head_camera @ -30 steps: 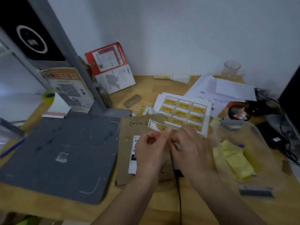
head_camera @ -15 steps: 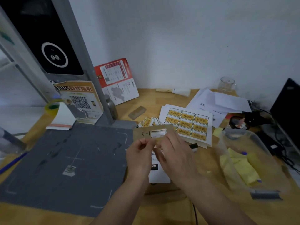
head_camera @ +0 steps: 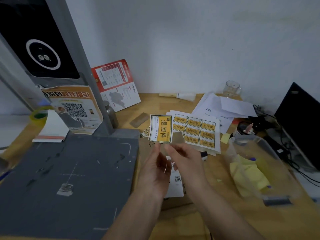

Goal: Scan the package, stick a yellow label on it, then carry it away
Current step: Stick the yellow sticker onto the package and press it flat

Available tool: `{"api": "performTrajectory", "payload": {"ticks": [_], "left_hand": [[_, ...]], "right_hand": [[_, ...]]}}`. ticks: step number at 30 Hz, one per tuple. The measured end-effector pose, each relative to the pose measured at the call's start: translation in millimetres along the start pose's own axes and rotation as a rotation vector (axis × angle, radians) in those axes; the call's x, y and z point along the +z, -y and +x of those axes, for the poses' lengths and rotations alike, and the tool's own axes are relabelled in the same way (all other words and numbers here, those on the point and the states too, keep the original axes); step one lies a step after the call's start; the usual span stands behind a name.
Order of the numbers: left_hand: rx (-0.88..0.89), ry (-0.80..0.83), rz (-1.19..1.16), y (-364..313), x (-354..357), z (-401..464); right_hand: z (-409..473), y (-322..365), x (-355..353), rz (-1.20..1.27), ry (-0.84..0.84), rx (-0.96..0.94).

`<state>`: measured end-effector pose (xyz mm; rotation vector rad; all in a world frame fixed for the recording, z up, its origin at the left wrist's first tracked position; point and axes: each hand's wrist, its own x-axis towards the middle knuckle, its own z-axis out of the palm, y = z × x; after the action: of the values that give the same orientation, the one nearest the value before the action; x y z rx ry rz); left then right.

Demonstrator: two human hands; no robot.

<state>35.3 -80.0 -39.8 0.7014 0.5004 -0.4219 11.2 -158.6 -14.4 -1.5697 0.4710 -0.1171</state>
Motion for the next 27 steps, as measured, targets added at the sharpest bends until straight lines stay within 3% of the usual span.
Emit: {"api": "performTrajectory", "payload": {"ticks": [7,14,15,17,20,23,27], "left_hand": [[-0.030,0.012,0.027,7.8,-3.4,-2.2],[-0.130,-0.210,0.208,2.4,-14.4,-0.7],[-0.093,-0.249,0.230,-3.2,-14.7,-0.9],[0.140,-0.294,0.469,-17.7,-15.3,2.8],[0.504,-0.128,0.941,-42.0,-6.4,0.4],[0.425,0.000,1.161,-49.6,-0.9,11.4],[0.343,0.002,1.237,-43.6,-2.1,31.6]], "right_hand": [[2.9,-1.5,11.1,0.234,-0.125,0.131],[16.8,-0.1,-10.3,0.073,-0.131,-0.026],[21.4,1.8,-16.6,0.011,-0.112,-0.031],[30.1,5.4,-29.8,-0.134,-0.012,-0.018],[39.1,9.3,-45.0,-0.315,0.183,0.020],[46.7,9.7,-53.7,-0.423,0.309,0.033],[56.7,6.5,-61.1,-0.487,0.388,0.048]]}}
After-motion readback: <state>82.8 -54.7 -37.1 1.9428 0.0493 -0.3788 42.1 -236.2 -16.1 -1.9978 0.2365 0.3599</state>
